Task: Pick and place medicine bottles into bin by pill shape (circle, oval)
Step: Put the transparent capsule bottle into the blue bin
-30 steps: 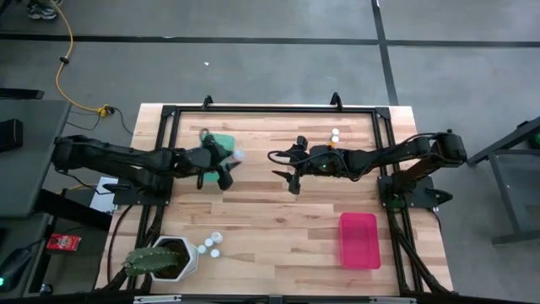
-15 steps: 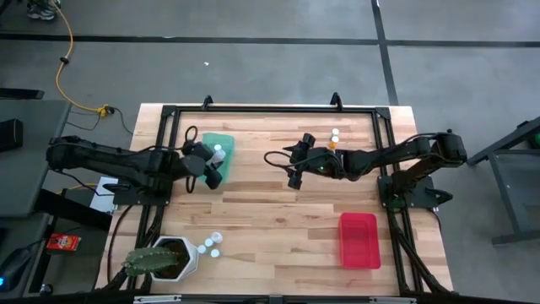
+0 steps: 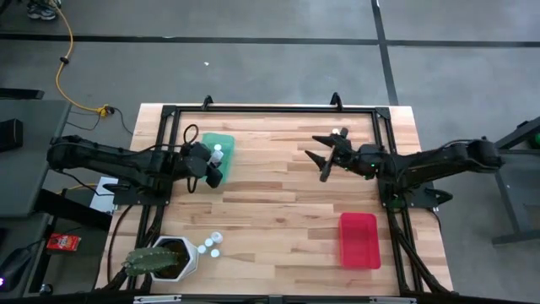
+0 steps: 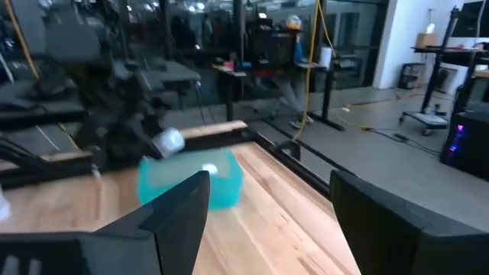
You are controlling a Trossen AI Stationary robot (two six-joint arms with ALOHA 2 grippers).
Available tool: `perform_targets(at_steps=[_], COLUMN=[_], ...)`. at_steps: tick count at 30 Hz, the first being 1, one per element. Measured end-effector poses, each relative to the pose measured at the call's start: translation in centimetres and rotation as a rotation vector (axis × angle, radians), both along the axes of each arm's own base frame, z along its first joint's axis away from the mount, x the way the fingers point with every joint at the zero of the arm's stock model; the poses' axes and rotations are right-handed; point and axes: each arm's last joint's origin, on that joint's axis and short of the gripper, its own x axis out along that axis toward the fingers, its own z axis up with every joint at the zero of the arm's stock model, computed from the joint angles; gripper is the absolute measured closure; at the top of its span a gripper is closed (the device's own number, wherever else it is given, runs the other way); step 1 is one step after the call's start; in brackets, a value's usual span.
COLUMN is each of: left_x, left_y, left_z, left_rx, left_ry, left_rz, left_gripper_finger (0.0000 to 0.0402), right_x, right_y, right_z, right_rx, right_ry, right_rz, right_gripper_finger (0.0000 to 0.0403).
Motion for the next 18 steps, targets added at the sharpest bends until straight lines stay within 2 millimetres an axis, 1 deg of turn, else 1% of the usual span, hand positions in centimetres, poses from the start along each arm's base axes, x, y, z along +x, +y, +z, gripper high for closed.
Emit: perform_targets(at_steps=[3,8,14,18], left_x=[0.2,0.3,0.7,0.8], left_y=[0.1,1.2,2.3,2.6], left_z=[-0.7,-2.6,-4.3,-4.7], left_rx=[-0.027,-0.097,-0.190,-0.200], left_ry=[0.038,0.164,0.274,0.303], left_rz=[0.045,0.153,0.156,0.149], left_gripper_finger=[0.0257,0.0257,0.0256,0.0248], right_x=[-0.1,0.0,0.1,0.1], right_y=[0.1,0.2,0.1,0.1], right_z=[0.0,-0.1,-0.1,0.0], right_rx=[0.017,0.022,0.022,0.022], right_ry=[-0.001,0.008,-0.001,-0.014], right_rz=[0.016,0.024,0.020,0.020], right_gripper_finger=[0.0139,0.0139,0.0139,0.0139])
